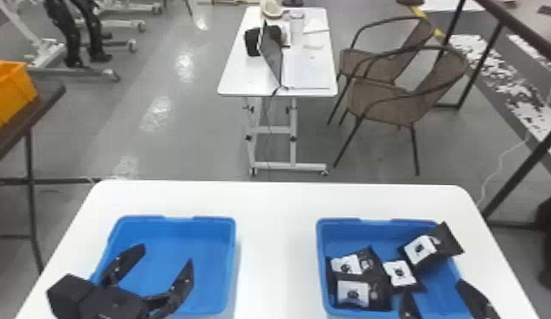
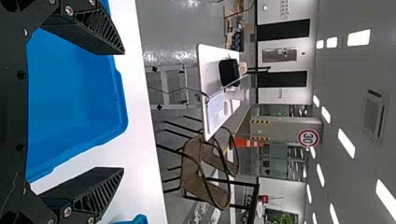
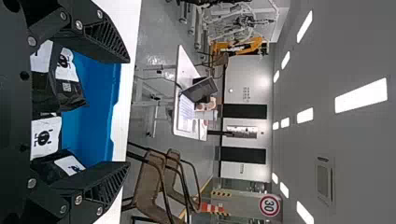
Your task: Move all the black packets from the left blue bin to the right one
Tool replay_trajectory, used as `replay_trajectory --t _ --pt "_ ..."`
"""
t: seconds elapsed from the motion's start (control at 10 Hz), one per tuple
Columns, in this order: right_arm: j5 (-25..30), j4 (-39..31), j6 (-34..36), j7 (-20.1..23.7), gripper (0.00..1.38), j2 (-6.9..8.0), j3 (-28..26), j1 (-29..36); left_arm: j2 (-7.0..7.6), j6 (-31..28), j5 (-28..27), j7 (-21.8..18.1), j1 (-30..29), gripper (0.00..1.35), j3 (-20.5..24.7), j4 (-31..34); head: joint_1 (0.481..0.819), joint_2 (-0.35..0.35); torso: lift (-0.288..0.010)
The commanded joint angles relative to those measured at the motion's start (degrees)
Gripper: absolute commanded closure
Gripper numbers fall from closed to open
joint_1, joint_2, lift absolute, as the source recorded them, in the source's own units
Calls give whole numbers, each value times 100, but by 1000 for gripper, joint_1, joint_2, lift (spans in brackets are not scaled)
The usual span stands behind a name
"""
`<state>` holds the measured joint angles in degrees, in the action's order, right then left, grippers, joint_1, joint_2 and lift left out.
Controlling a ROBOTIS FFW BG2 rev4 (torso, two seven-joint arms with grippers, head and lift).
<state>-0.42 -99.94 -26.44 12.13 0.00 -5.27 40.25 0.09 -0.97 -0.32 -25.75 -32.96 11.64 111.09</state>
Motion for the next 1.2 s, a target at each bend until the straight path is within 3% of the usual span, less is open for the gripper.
replay_trajectory --t 0.0,1.1 --pt "-2 1 -10 0 257 5 0 0 -24 88 -21 0 0 136 5 0 695 25 0" --pt "-37 27 -1 0 257 5 18 -9 -24 106 5 9 9 136 -13 -9 695 26 0"
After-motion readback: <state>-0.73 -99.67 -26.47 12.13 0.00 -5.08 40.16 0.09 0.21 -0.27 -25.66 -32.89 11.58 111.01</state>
